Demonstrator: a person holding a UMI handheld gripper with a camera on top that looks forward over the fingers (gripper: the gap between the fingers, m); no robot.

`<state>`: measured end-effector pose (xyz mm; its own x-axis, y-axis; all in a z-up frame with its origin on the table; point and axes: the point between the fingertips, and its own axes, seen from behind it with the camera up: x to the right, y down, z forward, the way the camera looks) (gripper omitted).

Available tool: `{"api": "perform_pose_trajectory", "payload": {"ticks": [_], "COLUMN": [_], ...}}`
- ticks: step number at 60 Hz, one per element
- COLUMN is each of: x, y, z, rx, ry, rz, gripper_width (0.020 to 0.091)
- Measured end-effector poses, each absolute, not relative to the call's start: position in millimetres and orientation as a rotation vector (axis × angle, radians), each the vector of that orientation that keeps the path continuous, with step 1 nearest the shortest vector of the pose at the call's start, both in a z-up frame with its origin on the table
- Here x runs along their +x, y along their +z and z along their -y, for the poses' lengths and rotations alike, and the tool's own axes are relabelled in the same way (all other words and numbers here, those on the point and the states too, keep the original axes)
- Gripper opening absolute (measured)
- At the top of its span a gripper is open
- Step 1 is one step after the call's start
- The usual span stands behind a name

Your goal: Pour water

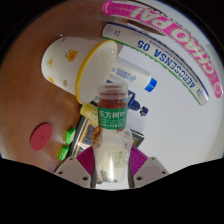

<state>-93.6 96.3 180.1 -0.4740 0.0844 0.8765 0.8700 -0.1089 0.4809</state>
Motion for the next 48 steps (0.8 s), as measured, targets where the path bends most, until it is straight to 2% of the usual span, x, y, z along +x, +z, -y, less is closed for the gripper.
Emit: {"api": "perform_pose_trajectory", "payload": {"ticks": [9, 20, 25, 35, 48], "x": [-93.4, -83.6, -77.2, -70.0, -65.1], "y": [186.3, 199.4, 196.1, 173.7, 119.8], "z": [-93.4, -82.5, -75.9, -71.7, -77.6], "rx": [-1.133, -1.457, -1.621, -1.842, -1.944], "ry": [-1.563, -1.163, -0.921, -0.421, 0.000], "rz": [1.496, 1.179, 0.993, 0.618, 0.305], "gripper_width": [0.0428, 0.0432, 0.0432, 0.0432, 0.0436]}}
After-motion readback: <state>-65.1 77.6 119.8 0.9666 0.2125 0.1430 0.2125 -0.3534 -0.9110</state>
